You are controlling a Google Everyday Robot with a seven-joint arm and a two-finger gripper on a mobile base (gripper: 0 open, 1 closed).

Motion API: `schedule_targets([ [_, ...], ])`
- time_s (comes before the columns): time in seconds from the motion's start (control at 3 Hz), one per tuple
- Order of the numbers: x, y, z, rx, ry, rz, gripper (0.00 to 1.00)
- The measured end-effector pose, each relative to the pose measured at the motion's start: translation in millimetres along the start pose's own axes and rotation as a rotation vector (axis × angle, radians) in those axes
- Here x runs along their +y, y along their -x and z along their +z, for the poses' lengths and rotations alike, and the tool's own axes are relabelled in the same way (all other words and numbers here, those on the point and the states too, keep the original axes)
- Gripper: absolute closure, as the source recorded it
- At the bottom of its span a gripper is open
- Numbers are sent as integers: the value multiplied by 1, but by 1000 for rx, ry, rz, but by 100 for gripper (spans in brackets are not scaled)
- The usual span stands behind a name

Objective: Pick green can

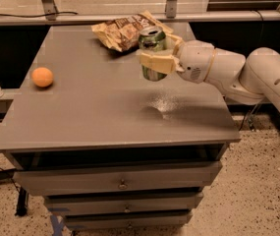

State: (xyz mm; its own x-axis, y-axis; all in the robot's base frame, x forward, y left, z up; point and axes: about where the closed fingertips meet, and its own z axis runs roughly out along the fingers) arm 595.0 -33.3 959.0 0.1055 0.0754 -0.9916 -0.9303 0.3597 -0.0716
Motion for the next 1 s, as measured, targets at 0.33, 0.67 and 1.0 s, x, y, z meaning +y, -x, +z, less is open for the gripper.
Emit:
schedule_targets([
  [0.33,2,-4,11,32,40,-114,100],
  [0.67,5,-25,19,48,64,-125,100],
  [1.0,10,-44,22,13,70,-78,100],
])
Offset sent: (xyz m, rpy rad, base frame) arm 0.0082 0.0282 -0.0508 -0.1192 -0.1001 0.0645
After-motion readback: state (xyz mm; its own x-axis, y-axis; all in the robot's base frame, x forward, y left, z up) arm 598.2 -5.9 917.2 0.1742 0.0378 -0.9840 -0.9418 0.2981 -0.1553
